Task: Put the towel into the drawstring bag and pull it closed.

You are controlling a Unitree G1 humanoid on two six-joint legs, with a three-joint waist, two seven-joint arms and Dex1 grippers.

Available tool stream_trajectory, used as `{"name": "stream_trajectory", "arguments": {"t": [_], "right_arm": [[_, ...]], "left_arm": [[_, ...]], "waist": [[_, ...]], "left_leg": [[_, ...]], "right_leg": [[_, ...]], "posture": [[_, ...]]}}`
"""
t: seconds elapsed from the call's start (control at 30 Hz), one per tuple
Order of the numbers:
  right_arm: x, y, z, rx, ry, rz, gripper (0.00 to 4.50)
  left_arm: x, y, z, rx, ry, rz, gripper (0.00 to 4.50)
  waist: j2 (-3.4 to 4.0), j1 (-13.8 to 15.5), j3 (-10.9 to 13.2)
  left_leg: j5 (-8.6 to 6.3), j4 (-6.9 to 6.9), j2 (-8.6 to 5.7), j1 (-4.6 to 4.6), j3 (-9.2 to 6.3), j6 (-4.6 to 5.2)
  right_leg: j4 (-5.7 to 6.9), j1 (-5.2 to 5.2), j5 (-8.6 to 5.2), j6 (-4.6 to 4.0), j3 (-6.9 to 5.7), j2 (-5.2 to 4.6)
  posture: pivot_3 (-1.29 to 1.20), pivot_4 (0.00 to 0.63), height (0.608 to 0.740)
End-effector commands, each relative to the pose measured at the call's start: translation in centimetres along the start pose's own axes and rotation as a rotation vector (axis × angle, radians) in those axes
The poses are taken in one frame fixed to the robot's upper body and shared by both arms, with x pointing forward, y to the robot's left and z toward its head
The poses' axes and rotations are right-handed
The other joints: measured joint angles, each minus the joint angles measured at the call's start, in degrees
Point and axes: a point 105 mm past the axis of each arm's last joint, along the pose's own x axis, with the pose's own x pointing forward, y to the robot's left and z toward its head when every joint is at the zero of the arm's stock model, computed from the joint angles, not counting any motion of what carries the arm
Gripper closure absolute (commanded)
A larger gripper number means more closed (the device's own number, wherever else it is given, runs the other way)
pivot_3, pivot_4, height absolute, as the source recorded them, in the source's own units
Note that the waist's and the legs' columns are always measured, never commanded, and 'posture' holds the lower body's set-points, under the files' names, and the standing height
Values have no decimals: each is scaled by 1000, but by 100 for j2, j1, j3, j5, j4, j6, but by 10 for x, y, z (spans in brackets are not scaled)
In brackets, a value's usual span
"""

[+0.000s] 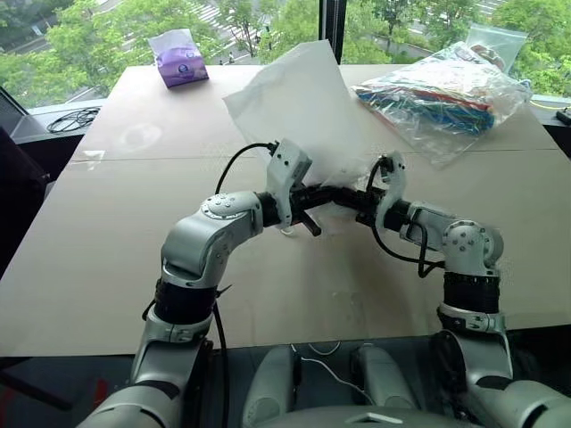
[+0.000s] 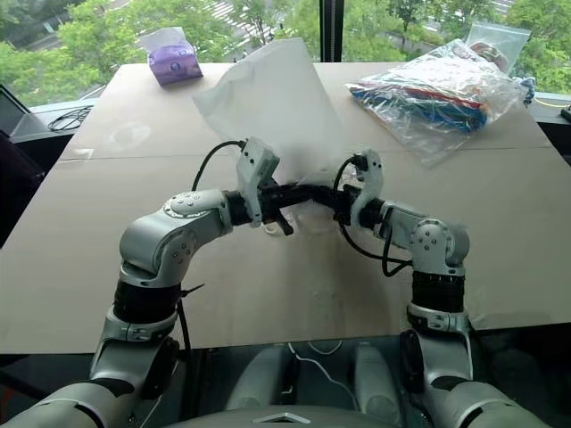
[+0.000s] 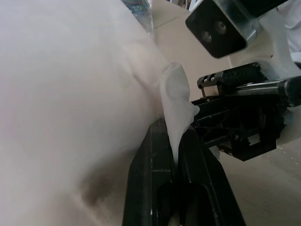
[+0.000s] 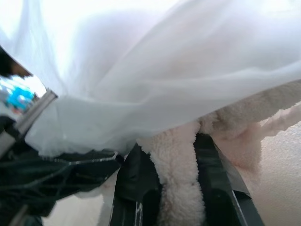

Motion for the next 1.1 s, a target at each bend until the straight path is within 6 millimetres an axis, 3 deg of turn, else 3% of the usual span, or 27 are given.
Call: {"name": "stream_trajectory", "arguments": {"t": [0.03,0.13,0.33,0.5,0.53,0.6,0.73,0.9,1.0,1.1], "right_arm": [[1,29,27,159,-262,156,4419],[3,39,18,250,-303,237,4419],[3,32,27,469,-458,243,4419],[16,38,6,270,-309,164,4419],[18,34,3,232,-287,130,3373],[20,26,-7,120,-225,64,2710],[12,9,-21,-73,-129,-19,848],[-25,-7,-29,-275,3,-10,848],[-57,-3,-7,-367,-30,66,848],[-76,-13,16,-494,-61,31,848]], "left_arm": [[3,-2,7,-83,-35,-30,4500],[3,0,19,-167,-81,-42,4500],[1,-3,36,-345,-124,-112,4500],[2,-8,37,-414,-115,-150,4500],[3,-8,38,-424,-117,-154,4500],[4,-6,39,-444,-124,-154,4500],[5,9,39,-463,-130,-106,4500],[4,32,39,-462,-144,-31,4500],[0,42,31,-451,-126,1,4500],[0,45,24,-443,-107,9,4500]], "waist": [[3,-9,2],[9,-24,5],[10,-70,6],[10,-186,6],[10,-187,6],[11,-177,7],[10,-175,7],[10,-131,7],[10,-130,10],[12,-146,10]], "left_leg": [[0,0,-1,0,1,0],[0,3,-5,-1,-2,0],[0,3,-3,4,-1,1],[0,1,-3,5,1,1],[0,1,-2,6,2,1],[1,2,-2,5,3,0],[3,4,-6,6,3,-3],[3,3,-8,3,1,-3],[2,1,-12,1,2,-3],[2,-1,-11,4,5,-3]], "right_leg": [[0,0,0,0,1,0],[5,-1,0,1,-3,2],[11,-1,-1,1,-1,6],[11,-1,-1,1,2,9],[12,-2,-1,1,3,10],[17,-4,-1,1,5,10],[18,-4,-1,1,6,10],[9,-3,-2,2,3,7],[2,-3,-2,2,3,9],[4,-3,-2,2,6,12]], "posture": [[0,150,740],[0,150,740],[0,150,740],[0,150,740],[0,150,740],[0,150,740],[0,150,740],[0,150,740],[0,150,740],[0,150,740]]}}
